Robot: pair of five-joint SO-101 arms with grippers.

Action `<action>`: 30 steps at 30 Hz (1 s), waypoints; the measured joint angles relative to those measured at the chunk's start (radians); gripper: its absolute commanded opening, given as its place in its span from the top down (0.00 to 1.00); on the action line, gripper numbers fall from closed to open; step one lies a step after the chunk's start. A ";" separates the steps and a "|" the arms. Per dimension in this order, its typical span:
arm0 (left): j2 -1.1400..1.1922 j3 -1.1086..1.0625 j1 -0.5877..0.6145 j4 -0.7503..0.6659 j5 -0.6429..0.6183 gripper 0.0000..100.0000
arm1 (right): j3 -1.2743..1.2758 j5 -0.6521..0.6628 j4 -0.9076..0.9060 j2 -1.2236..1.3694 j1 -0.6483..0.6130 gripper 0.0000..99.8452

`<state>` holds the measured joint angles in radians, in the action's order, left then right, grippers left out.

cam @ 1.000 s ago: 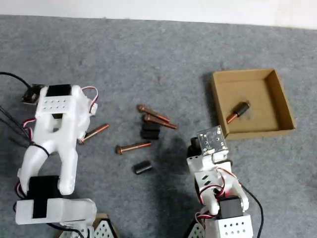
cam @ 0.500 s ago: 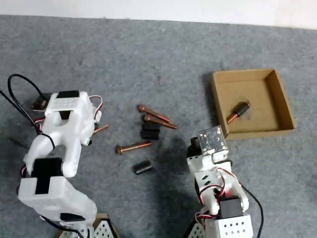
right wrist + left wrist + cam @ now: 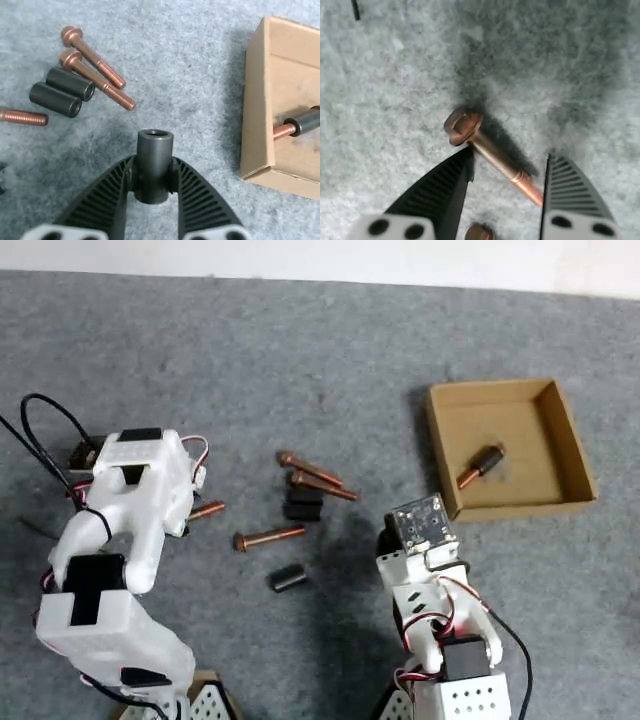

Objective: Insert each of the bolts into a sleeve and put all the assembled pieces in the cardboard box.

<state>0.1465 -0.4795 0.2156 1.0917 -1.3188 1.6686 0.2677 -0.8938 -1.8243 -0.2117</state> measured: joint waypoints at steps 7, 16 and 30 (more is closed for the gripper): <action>-0.002 -0.046 0.011 -0.087 -0.005 0.78 | 0.000 0.000 0.002 0.000 0.000 1.00; -0.003 -0.032 0.026 -0.118 -0.005 0.98 | 0.000 0.000 0.002 0.000 0.000 1.00; -0.046 -0.051 0.038 -0.115 0.028 1.00 | 0.000 0.000 0.002 0.000 0.000 1.00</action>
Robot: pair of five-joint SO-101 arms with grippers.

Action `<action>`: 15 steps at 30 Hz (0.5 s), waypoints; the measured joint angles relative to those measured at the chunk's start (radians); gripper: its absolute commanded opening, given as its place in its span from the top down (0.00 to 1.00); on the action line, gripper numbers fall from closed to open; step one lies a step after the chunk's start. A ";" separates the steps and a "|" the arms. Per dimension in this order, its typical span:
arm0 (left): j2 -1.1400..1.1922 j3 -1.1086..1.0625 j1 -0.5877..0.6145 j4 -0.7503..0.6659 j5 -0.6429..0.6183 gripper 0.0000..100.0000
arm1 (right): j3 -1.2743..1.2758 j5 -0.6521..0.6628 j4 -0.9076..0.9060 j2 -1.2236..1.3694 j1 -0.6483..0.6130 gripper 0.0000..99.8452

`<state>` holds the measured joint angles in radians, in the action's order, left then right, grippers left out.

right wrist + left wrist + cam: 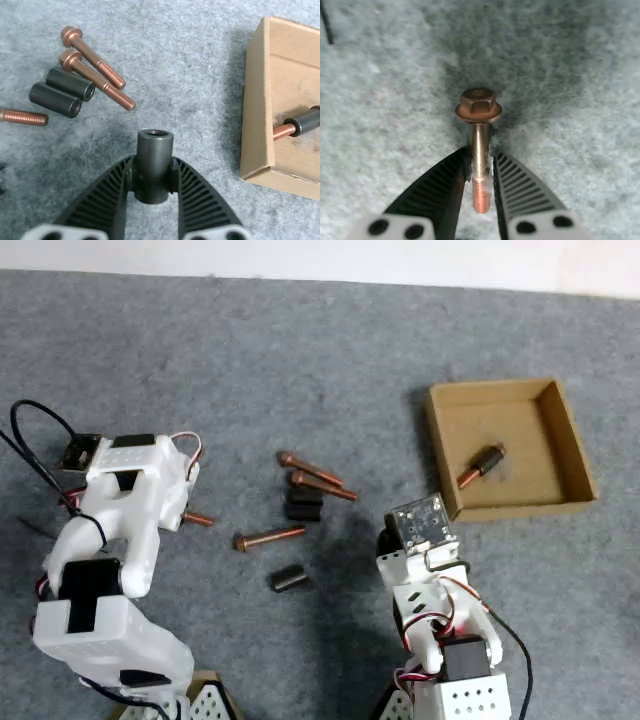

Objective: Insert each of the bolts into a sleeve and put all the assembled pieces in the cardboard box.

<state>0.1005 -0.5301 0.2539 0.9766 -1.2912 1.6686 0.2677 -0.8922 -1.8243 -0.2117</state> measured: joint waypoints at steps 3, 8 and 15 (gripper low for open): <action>-0.069 -0.009 0.000 0.078 0.080 1.00 | 0.000 0.000 0.000 0.000 0.000 1.00; -0.120 -0.029 -0.058 0.140 0.110 0.99 | 0.000 0.000 0.000 0.000 0.000 1.00; -0.040 -0.043 -0.063 0.080 0.110 0.85 | 0.000 0.000 0.000 0.000 0.000 1.00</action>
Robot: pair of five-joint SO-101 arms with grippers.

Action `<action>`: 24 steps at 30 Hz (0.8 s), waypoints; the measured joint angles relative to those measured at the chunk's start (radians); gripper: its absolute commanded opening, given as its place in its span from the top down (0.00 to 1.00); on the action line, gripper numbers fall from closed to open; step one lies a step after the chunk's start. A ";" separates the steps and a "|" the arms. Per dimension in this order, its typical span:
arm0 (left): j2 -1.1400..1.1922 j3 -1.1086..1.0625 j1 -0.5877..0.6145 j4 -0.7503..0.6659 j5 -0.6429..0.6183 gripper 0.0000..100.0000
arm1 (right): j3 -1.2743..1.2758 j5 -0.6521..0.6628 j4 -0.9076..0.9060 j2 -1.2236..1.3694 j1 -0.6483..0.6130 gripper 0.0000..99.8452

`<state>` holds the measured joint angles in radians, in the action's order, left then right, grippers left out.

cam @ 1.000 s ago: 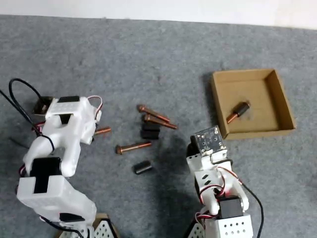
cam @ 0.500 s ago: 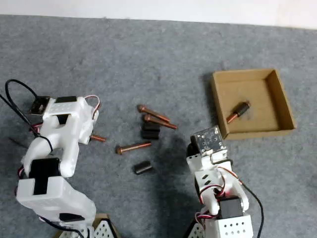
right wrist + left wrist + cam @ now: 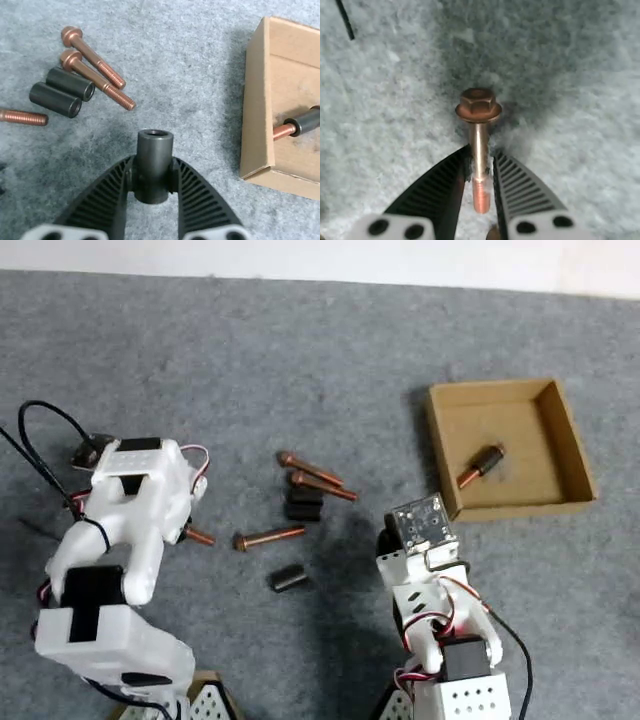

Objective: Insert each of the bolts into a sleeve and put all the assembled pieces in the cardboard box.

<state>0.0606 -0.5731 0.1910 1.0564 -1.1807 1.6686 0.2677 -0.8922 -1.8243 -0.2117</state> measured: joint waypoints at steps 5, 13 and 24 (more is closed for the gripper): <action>0.002 0.000 0.006 -0.002 0.000 0.64 | 0.000 0.000 0.000 0.000 0.000 1.00; 0.008 0.000 0.049 -0.005 -0.008 0.62 | 0.000 0.000 0.000 0.000 0.000 1.00; 0.008 0.000 0.094 -0.018 -0.017 0.62 | 0.000 0.000 0.000 0.000 0.000 1.00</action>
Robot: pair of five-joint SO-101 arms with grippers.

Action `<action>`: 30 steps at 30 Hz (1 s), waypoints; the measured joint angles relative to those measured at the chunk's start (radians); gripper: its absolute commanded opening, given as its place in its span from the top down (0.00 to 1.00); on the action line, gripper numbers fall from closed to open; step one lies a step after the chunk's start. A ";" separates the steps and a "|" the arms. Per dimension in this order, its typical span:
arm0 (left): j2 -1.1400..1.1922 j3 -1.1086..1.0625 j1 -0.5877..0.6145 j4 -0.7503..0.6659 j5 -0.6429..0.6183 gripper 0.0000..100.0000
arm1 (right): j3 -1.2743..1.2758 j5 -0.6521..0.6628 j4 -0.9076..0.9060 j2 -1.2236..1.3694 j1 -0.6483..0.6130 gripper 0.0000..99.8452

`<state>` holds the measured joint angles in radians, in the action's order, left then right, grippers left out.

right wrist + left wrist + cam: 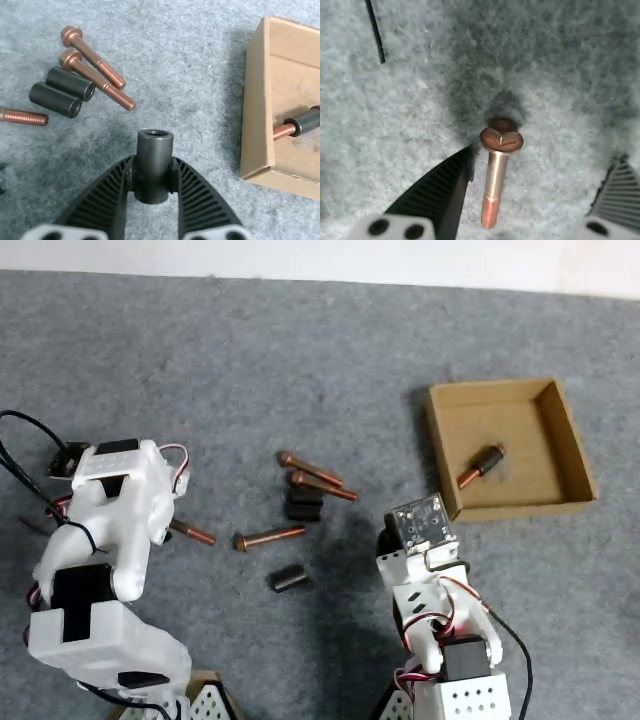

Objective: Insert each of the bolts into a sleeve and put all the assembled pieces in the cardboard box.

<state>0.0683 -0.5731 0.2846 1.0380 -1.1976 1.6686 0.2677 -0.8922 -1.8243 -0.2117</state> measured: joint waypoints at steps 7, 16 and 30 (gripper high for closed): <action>0.000 0.000 0.003 0.000 0.000 0.83 | 0.000 0.000 0.000 0.000 0.000 1.00; -0.002 0.003 0.061 -0.031 0.000 0.99 | 0.000 0.000 0.000 0.000 0.000 1.00; -0.035 -0.011 0.071 -0.038 0.000 1.00 | 0.000 0.000 0.000 0.000 0.000 1.00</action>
<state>0.0330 -0.5838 0.3552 0.9996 -1.1976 1.6686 0.2677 -0.8922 -1.8243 -0.2117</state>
